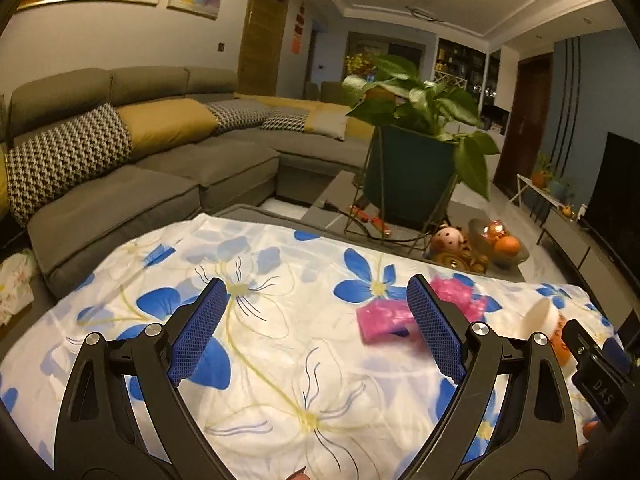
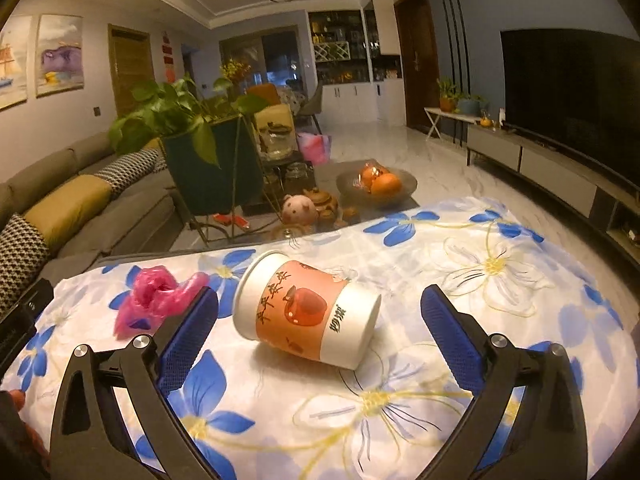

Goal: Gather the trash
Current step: 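Grasp the pink plastic bag with the left tool while the right tool grasps the white-orange paper cup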

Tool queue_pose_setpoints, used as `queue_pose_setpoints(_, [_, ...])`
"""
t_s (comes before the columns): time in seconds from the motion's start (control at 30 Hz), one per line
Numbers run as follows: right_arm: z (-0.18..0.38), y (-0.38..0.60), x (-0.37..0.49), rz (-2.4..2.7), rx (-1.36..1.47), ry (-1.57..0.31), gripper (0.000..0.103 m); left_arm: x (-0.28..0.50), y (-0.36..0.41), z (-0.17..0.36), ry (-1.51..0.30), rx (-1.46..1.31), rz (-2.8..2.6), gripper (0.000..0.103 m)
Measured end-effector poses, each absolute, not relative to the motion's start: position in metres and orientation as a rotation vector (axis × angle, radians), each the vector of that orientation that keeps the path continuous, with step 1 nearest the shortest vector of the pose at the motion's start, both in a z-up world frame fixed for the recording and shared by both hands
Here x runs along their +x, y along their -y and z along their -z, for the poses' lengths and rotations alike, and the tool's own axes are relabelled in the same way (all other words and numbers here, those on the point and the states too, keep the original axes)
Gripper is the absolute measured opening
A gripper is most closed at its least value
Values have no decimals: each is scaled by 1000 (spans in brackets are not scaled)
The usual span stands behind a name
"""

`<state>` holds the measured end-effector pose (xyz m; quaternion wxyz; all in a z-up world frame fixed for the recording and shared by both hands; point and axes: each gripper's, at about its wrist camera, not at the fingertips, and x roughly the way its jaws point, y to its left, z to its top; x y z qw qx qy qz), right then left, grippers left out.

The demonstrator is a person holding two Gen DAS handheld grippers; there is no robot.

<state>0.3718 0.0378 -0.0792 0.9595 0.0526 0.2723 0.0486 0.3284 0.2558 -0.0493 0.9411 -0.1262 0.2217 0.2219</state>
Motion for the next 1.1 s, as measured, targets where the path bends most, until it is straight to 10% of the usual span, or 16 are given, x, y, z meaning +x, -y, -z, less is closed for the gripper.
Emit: queue_pose_setpoints(1.1, [82, -11, 383, -55, 195, -576, 90, 384, -204, 68, -557, -192, -193, 90])
